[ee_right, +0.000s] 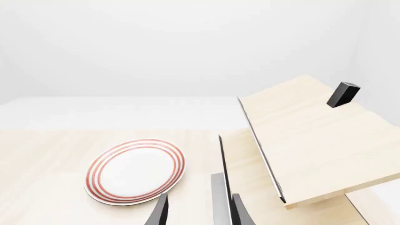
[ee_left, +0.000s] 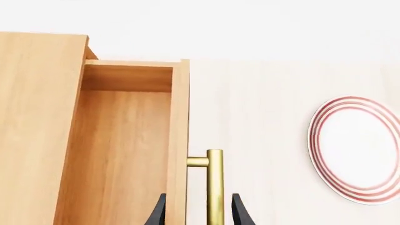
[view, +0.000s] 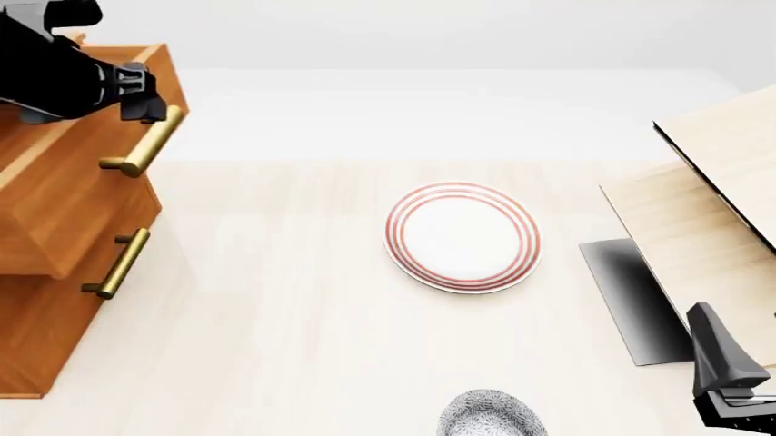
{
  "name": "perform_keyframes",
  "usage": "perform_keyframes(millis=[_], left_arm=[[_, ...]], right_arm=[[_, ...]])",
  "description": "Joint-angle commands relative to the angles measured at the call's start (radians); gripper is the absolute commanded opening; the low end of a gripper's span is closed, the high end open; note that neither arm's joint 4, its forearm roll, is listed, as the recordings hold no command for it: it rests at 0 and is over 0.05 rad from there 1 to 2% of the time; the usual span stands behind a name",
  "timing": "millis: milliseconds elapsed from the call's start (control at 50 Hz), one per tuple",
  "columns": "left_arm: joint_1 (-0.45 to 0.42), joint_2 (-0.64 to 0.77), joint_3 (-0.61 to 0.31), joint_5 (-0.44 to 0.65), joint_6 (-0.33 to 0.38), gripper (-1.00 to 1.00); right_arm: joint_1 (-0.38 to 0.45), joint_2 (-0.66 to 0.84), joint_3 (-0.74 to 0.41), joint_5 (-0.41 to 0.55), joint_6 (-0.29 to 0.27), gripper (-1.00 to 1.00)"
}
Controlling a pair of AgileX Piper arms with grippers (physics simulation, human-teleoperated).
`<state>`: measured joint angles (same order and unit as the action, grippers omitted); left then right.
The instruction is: Open the top drawer of the cabinet and put the bowl in it.
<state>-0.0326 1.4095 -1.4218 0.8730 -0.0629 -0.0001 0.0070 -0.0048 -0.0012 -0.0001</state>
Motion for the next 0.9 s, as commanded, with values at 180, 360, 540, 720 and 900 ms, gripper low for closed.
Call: perform_keyframes(millis=[180,360,540,720,900], left_arm=[[-0.061,0.008,-0.003,0.008,0.006,1.00],[-0.097,0.009,0.003,0.009,0.002,1.00],[-0.120,0.003,-0.011,0.022,0.009,1.00],[-0.151,0.014,-0.016,0.017,0.001,1.00],[-0.164,0.021,-0.037,0.026,0.012,1.00]], right_arm=[[0.000,-0.001,0.001,0.000,0.000,1.00],[0.000,-0.001,0.001,0.000,0.000,1.00],[0.000,-0.001,0.001,0.000,0.000,1.00],[0.000,-0.001,0.001,0.000,0.000,1.00],[0.000,-0.001,0.001,0.000,0.000,1.00]])
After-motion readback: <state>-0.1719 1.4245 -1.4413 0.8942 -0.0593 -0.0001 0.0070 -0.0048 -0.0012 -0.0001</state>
